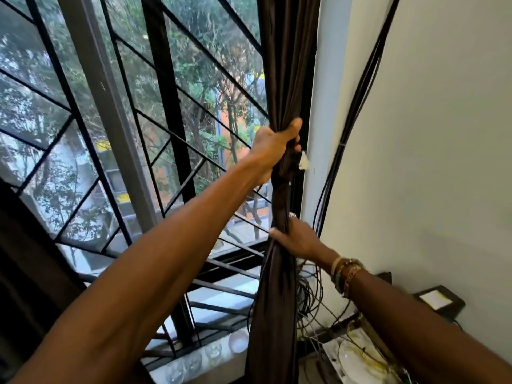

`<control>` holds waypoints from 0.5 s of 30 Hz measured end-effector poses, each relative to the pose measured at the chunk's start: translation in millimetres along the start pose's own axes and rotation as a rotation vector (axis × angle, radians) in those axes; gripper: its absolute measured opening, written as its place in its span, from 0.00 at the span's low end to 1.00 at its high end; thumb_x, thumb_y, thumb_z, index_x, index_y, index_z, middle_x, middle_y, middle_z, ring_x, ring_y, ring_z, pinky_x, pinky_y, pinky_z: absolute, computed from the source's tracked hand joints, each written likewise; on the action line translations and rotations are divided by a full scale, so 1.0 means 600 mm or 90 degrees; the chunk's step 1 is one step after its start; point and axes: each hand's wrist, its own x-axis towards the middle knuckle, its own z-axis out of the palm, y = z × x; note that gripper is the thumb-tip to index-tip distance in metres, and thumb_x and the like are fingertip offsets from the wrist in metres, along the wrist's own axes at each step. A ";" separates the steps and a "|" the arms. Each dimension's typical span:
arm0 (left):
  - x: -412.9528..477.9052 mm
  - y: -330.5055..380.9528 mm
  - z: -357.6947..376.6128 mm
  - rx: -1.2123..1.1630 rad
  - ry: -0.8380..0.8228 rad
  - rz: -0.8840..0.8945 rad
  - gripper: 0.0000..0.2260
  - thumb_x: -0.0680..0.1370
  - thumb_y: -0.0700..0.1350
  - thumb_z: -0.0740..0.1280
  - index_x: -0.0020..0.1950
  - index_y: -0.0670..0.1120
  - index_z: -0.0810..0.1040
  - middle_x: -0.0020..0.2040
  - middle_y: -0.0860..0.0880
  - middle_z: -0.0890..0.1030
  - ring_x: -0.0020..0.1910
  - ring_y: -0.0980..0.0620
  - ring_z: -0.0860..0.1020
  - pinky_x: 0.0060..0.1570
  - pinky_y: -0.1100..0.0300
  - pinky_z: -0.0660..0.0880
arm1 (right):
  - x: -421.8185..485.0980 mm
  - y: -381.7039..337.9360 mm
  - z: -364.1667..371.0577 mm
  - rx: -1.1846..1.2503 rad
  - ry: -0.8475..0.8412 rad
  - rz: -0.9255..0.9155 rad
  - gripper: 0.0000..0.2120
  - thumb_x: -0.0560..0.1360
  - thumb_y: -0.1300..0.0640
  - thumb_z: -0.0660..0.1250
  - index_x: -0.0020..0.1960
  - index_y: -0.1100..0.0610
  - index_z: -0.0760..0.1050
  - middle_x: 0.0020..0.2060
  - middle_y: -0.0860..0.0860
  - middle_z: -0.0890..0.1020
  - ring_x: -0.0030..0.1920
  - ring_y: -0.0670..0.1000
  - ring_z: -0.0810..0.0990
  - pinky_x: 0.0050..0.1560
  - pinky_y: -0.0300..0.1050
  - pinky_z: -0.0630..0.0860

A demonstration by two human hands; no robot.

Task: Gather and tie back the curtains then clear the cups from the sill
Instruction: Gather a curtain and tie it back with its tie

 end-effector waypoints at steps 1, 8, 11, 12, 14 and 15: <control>0.000 0.001 -0.001 -0.004 0.005 -0.003 0.08 0.80 0.46 0.68 0.45 0.42 0.76 0.35 0.48 0.76 0.34 0.51 0.76 0.37 0.59 0.78 | -0.002 -0.002 -0.011 -0.032 0.005 0.005 0.18 0.78 0.42 0.63 0.58 0.55 0.74 0.52 0.57 0.81 0.53 0.61 0.80 0.55 0.56 0.77; 0.010 -0.017 -0.001 0.027 -0.032 0.028 0.07 0.81 0.44 0.67 0.47 0.41 0.75 0.35 0.47 0.76 0.35 0.50 0.77 0.48 0.49 0.78 | 0.002 0.014 -0.024 -0.141 -0.032 0.024 0.23 0.77 0.35 0.60 0.61 0.52 0.73 0.52 0.54 0.80 0.54 0.60 0.80 0.56 0.56 0.77; 0.013 -0.027 -0.007 0.068 -0.013 0.045 0.08 0.81 0.45 0.67 0.51 0.40 0.75 0.40 0.45 0.79 0.40 0.48 0.79 0.54 0.44 0.79 | 0.004 -0.001 -0.037 -0.125 0.046 -0.046 0.26 0.72 0.34 0.68 0.60 0.52 0.73 0.51 0.53 0.78 0.51 0.57 0.81 0.51 0.54 0.79; 0.011 -0.030 -0.010 0.101 -0.006 0.050 0.09 0.81 0.46 0.66 0.54 0.40 0.76 0.44 0.45 0.81 0.44 0.47 0.80 0.55 0.42 0.80 | 0.006 -0.008 -0.041 -0.077 0.095 -0.071 0.27 0.70 0.35 0.71 0.59 0.52 0.73 0.50 0.51 0.77 0.49 0.55 0.81 0.48 0.52 0.79; 0.002 -0.047 -0.021 0.178 -0.019 0.054 0.13 0.81 0.48 0.66 0.61 0.41 0.76 0.54 0.44 0.82 0.53 0.47 0.81 0.57 0.47 0.80 | 0.008 -0.020 -0.045 0.040 0.211 -0.071 0.26 0.68 0.38 0.74 0.58 0.52 0.73 0.47 0.47 0.76 0.46 0.52 0.80 0.44 0.47 0.77; -0.006 -0.060 -0.027 0.210 -0.040 0.056 0.17 0.81 0.50 0.65 0.65 0.42 0.74 0.59 0.44 0.80 0.58 0.48 0.79 0.59 0.53 0.79 | 0.009 -0.023 -0.047 0.077 0.252 -0.062 0.23 0.68 0.40 0.73 0.57 0.51 0.73 0.45 0.45 0.76 0.46 0.53 0.81 0.43 0.46 0.76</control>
